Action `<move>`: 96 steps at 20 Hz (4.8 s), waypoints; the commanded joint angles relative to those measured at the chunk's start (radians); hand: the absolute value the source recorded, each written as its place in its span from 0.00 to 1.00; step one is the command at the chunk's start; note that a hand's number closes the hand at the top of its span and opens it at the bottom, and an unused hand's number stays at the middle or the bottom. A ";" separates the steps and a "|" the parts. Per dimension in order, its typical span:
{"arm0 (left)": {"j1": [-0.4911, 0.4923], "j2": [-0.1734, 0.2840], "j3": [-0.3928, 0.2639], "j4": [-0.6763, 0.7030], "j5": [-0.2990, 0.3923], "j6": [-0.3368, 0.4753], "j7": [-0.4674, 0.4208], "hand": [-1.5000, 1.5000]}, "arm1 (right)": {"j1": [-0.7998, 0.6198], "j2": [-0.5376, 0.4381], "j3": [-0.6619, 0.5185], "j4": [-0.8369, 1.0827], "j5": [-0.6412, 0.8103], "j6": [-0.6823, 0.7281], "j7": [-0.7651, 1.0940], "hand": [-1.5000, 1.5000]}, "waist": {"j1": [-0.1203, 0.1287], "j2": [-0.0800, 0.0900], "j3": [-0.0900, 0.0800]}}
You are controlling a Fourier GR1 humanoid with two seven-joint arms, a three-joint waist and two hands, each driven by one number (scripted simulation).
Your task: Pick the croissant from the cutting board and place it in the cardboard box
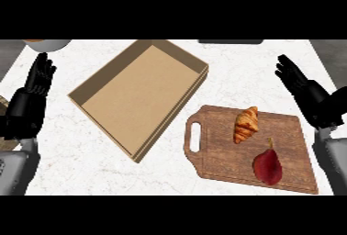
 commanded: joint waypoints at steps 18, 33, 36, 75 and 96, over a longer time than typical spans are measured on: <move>0.178 0.075 0.027 0.121 -0.181 0.050 0.190 0.50 | 0.274 -0.126 0.103 -0.129 0.374 -0.147 -0.036 0.00 | -0.007 0.008 0.021; 0.186 0.080 0.030 0.110 -0.193 0.041 0.170 0.50 | -0.113 -0.298 0.319 -0.021 0.514 0.420 0.446 0.00 | 0.020 0.011 0.019; 0.127 0.042 -0.003 0.069 -0.219 0.067 0.273 0.50 | -0.171 -0.206 0.375 0.114 0.560 0.455 0.457 0.00 | 0.018 0.013 0.021; 0.154 -0.046 0.126 0.102 -0.322 -0.012 0.221 0.50 | -0.149 0.165 0.238 0.185 0.886 0.629 0.565 0.00 | -0.005 0.008 0.021; 0.155 -0.071 0.146 0.069 -0.351 -0.023 0.205 0.50 | -0.310 0.116 0.279 0.439 1.234 0.157 0.255 1.00 | 0.003 0.010 0.021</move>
